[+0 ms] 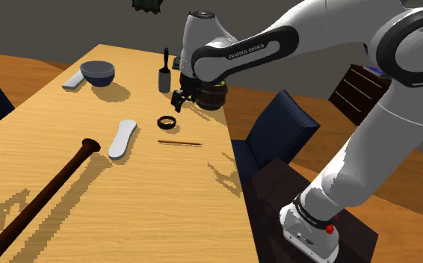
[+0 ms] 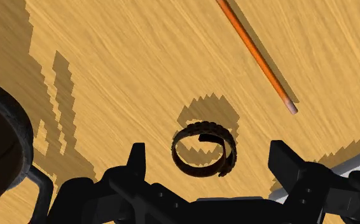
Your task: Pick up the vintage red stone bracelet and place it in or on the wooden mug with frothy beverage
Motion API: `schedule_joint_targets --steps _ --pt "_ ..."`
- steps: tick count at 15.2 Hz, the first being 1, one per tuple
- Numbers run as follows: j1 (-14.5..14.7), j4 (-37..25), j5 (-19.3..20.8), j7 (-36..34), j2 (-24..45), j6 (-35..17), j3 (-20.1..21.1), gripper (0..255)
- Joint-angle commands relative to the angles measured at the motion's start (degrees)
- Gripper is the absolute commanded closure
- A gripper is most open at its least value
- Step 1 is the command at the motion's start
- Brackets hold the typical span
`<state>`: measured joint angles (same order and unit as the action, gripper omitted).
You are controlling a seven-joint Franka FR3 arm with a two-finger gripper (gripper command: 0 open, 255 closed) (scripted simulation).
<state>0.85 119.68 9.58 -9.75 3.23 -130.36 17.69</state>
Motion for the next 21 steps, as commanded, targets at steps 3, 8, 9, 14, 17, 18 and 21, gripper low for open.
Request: schedule_joint_targets --steps 3,8,9,14,17,18,21 --pt "1.7 -6.1 5.0 -3.7 9.2 -1.3 0.2 0" --pt "4.7 -14.7 9.8 -6.8 19.9 -1.5 -0.8 0" --pt "4.8 -14.7 10.0 -7.0 20.4 -2.0 -1.0 0" --pt "5.0 -14.6 11.3 -7.8 23.0 -4.6 -1.8 0" --pt "5.1 -14.6 11.7 -8.0 23.8 -5.4 -2.1 0" --pt "5.1 -14.6 11.7 -8.0 23.8 -5.4 -2.1 0" --pt "5.1 -14.6 11.7 -8.0 23.8 -5.4 -2.1 0"
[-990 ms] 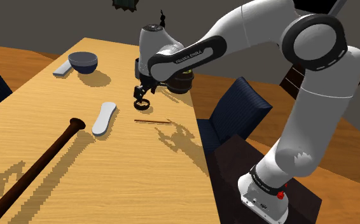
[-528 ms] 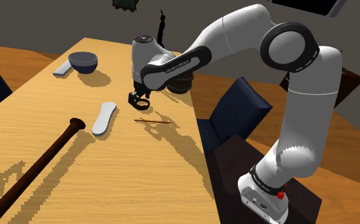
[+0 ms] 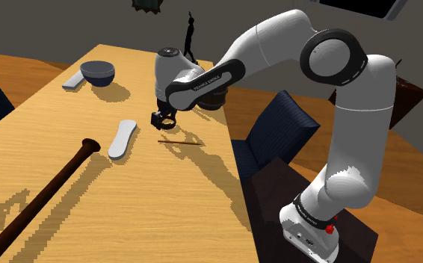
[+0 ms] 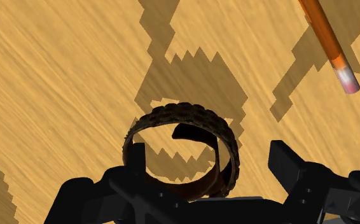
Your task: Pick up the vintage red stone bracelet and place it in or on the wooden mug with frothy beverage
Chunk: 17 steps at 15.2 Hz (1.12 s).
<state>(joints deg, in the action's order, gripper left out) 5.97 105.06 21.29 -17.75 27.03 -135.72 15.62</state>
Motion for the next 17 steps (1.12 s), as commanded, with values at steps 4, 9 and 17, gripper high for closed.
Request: schedule_joint_targets --steps 4,9,17 --pt "0.0 0.0 0.0 0.0 0.0 0.0 0.0 255" --pt "0.0 0.0 0.0 0.0 0.0 0.0 0.0 255" --pt "-0.4 -0.7 -1.3 1.2 -2.2 2.8 0.7 255"
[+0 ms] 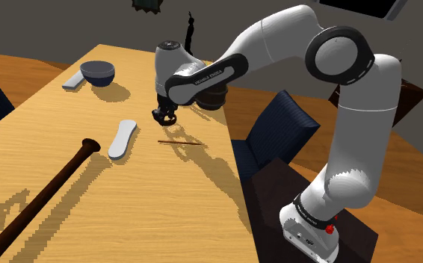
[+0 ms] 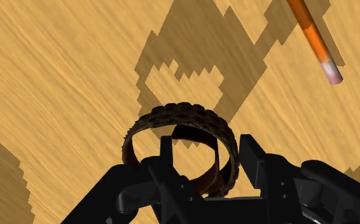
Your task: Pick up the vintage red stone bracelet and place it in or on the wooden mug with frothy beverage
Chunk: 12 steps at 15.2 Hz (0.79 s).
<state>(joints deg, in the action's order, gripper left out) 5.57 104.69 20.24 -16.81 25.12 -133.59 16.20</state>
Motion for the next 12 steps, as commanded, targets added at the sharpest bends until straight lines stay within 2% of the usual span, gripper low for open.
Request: schedule_joint_targets --steps 1,12 --pt "-0.1 -0.5 -0.5 0.5 -0.7 1.2 0.3 255" --pt "-0.8 -3.4 -3.1 2.8 -4.8 7.8 1.4 255"
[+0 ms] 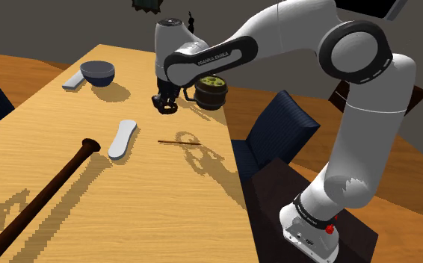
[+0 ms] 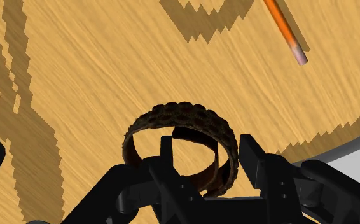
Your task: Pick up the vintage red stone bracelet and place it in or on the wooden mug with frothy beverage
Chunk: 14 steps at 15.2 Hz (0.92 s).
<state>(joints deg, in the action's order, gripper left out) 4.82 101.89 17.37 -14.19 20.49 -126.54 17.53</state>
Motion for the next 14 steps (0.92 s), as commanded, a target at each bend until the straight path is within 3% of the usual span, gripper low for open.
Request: schedule_joint_targets --steps 1,14 --pt "0.0 -1.0 -0.4 0.4 -0.5 1.4 0.2 255" --pt "-0.3 -6.7 -2.6 2.7 -3.6 10.0 0.9 255"
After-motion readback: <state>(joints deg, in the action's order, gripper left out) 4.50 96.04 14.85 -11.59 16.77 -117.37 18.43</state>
